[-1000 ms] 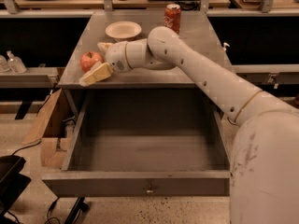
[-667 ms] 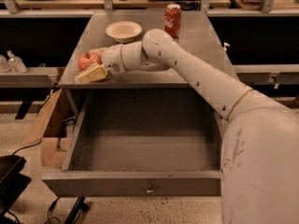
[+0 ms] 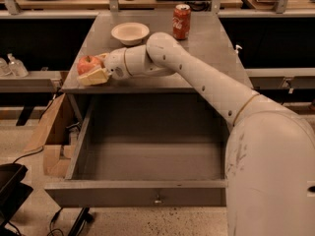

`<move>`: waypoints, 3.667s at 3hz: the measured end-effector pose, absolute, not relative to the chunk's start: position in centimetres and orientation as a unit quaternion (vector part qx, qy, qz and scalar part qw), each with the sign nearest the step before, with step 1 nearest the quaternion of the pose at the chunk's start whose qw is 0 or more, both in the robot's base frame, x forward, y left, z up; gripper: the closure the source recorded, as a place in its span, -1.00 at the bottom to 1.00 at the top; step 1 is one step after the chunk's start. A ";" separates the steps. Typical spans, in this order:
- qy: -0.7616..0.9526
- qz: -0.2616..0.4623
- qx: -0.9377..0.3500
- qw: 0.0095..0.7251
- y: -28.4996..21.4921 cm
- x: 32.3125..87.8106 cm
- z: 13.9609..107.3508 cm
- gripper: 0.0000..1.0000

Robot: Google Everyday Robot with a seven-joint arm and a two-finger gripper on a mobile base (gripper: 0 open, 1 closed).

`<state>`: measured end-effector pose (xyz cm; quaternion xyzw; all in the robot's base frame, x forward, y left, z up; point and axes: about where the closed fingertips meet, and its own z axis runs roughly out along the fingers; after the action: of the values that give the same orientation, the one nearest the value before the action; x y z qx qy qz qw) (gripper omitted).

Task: Place apple into top drawer

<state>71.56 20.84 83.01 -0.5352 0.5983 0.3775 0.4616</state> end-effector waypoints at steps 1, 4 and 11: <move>0.588 0.366 -0.547 0.469 19.7 70.3 84.9 0.98; 0.604 0.200 -0.668 0.385 7.1 55.7 90.1 1.00; 0.654 0.288 -0.637 0.288 9.9 53.4 63.1 1.00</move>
Offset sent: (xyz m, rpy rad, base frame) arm -0.1040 -0.0978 0.0817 -0.1512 -0.1820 -0.0232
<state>53.44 9.86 63.09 -0.6371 0.6544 0.2878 0.2882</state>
